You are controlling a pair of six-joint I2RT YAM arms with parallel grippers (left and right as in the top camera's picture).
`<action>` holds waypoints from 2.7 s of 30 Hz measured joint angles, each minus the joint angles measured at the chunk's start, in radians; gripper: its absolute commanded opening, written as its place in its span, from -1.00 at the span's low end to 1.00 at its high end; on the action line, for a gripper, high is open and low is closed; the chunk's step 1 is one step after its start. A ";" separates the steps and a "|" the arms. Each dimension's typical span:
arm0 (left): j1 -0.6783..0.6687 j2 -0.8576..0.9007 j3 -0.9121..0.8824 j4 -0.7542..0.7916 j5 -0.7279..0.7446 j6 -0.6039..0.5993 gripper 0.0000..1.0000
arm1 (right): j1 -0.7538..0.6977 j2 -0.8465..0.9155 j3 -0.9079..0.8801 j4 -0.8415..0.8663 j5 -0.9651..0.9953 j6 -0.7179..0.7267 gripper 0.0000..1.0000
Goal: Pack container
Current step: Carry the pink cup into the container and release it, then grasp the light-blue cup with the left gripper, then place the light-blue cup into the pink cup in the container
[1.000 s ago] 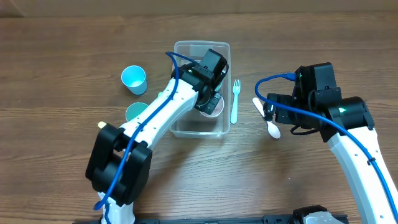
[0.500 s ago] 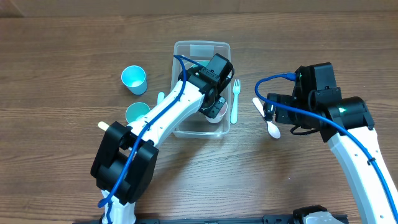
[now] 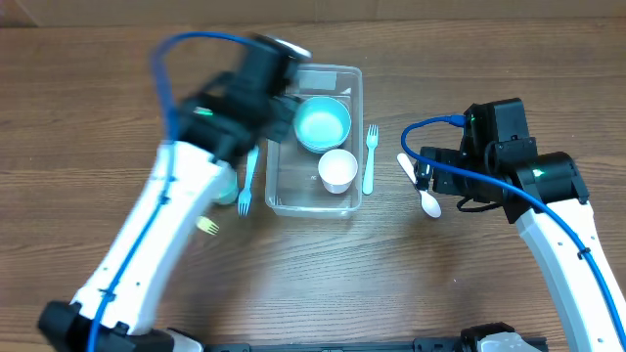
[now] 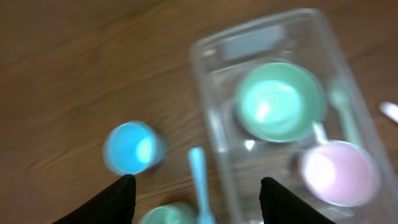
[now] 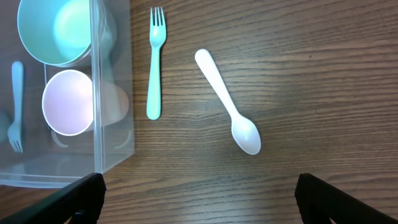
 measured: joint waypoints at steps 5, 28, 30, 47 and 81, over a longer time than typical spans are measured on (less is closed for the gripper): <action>0.321 0.005 -0.017 -0.003 0.066 0.000 0.30 | 0.000 0.000 0.000 0.000 0.000 0.000 1.00; 0.509 0.268 -0.391 0.558 0.344 0.021 0.31 | 0.000 0.000 -0.001 0.000 0.001 0.000 1.00; 0.509 0.307 -0.391 0.583 0.345 0.010 -0.24 | 0.000 0.000 -0.001 0.000 0.000 0.000 1.00; 0.404 0.187 0.006 0.227 0.290 -0.037 -0.92 | 0.000 0.000 -0.001 0.000 0.000 0.000 1.00; -0.184 0.390 0.052 -0.035 0.152 0.051 0.21 | 0.000 0.000 -0.001 0.000 0.000 0.000 1.00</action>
